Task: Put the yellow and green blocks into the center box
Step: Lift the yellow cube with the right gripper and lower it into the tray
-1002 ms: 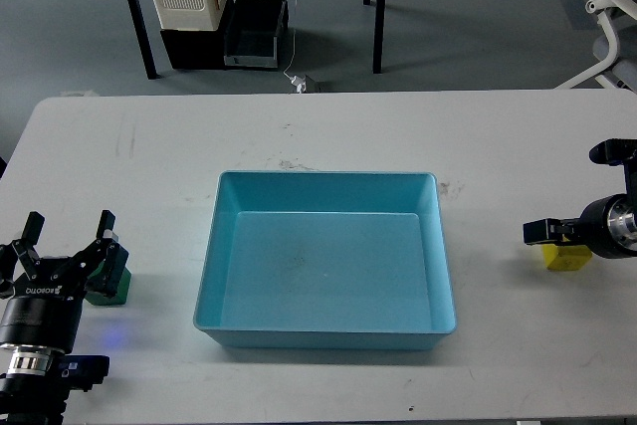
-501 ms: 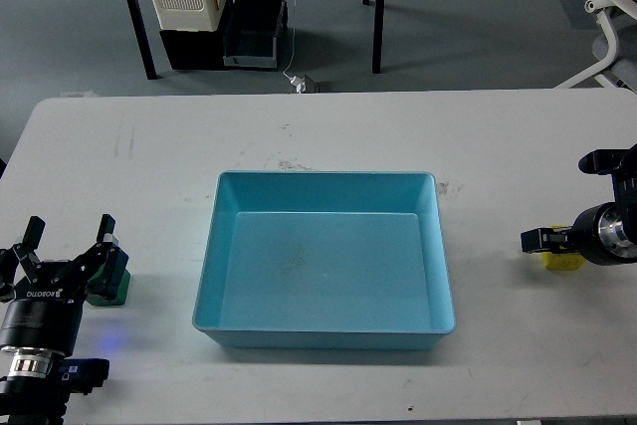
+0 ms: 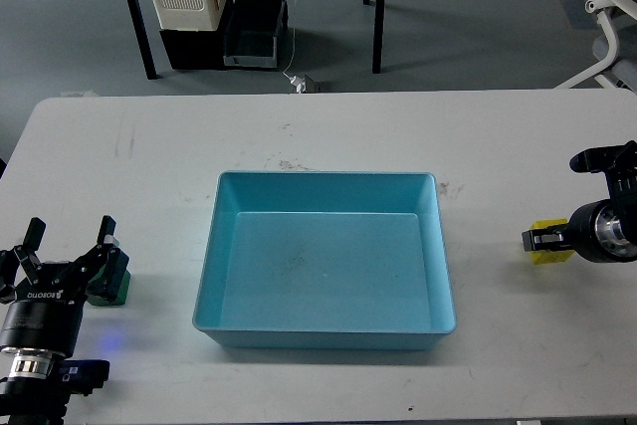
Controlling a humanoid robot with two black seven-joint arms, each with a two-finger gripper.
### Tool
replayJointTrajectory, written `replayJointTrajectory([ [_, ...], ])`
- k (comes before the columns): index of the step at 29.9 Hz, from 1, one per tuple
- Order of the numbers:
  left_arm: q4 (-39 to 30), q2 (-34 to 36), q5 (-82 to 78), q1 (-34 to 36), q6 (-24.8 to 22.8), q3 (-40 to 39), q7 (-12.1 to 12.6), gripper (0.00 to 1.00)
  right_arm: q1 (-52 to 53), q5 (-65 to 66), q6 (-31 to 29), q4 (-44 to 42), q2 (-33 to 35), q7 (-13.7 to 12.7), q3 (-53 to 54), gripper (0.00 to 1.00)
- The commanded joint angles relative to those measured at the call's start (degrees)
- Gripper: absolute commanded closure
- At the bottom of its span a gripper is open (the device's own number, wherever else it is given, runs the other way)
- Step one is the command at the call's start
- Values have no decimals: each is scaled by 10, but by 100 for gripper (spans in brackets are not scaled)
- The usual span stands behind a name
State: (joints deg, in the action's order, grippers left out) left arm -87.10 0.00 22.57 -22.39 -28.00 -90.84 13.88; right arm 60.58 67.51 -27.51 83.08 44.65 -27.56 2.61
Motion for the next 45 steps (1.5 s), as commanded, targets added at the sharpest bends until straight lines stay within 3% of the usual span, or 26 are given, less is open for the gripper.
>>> replayJointTrajectory([
  [1,0,0,0,0,0,0,0,0,66,-15,4,43,21,0,0,100],
  [7,0,0,-1,0,0,1,1,0,199,-76,-4,48,0,0,-25,100],
  [13,0,0,-1,0,0,0,0,0,302,-153,-4,47,-132,0,-97,100],
  [19,1,0,0,-1,0,-1,-1,0,307,-164,1,34,-256,0,-150,100],
  [26,1,0,-1,-1,0,0,-1,0,262,-162,4,-1,-336,0,-200,97],
  [27,1,0,-1,-1,0,0,-1,0,259,-161,4,-11,-344,0,-201,93],
  [29,1,0,-1,-1,0,0,-1,0,250,-161,8,-27,-356,0,-204,75],
  [33,2,0,-1,0,0,0,-1,0,242,-162,19,-36,-367,0,-205,54],
  [37,4,0,-1,0,0,0,-1,0,241,-164,21,-37,-368,0,-212,1],
  [45,4,0,-1,0,0,1,0,0,234,-166,28,-42,-353,0,-204,0],
])
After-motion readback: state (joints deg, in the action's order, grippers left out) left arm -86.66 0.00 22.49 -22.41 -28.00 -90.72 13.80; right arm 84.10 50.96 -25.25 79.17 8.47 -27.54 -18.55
